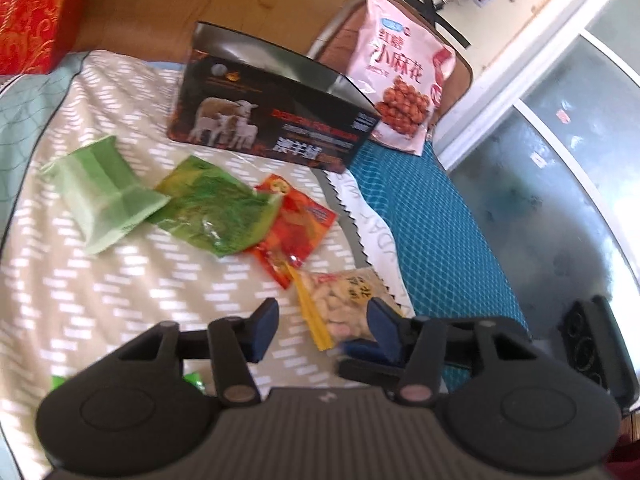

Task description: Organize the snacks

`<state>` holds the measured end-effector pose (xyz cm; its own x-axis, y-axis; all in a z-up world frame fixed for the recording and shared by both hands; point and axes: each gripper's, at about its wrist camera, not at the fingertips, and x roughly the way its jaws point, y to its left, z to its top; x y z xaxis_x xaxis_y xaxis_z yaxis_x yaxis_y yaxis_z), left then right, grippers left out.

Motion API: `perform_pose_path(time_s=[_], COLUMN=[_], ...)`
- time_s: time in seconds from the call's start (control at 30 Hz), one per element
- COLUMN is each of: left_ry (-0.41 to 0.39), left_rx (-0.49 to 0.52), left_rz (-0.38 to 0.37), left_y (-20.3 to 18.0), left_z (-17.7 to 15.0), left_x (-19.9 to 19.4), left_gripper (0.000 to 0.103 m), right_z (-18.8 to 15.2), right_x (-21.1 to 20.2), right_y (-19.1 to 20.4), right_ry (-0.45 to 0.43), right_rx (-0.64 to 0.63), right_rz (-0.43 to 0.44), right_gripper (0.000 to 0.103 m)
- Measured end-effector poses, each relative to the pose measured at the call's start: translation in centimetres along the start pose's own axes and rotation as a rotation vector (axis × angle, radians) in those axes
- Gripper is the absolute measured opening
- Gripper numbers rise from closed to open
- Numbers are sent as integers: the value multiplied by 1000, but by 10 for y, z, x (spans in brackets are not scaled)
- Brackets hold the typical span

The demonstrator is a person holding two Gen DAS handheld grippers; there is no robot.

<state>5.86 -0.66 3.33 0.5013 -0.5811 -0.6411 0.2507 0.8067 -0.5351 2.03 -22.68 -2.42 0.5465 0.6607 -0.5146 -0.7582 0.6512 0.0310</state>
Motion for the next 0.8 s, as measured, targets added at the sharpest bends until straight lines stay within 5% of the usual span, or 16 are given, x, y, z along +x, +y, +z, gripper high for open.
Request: perform_pose_path(time_s=[0.1,0.3,0.47,0.57,0.8], left_ry=[-4,47,66,68,-43], left_rx=[-7,15,55,45,119], left_rz=[-7,-4,-2,-1,-9], left_y=[3,-2,-10,-10,-25], left_z=[4,8,2,4,48], left_x=[0,20,36,34,8], left_gripper=[58,58,52,48,48], right_z=[-4,2,-1,4,35], right_x=[-18,-34,2,2,-10], right_y=[-11,-24,-35,-26,-34], right_ry=[-11,-67,20,-17,-186], right_rx=[24,-3,-41,-73,-75], right_rz=[-8,-108,-82,-90,-156], right_gripper=[18,58,54,42,39])
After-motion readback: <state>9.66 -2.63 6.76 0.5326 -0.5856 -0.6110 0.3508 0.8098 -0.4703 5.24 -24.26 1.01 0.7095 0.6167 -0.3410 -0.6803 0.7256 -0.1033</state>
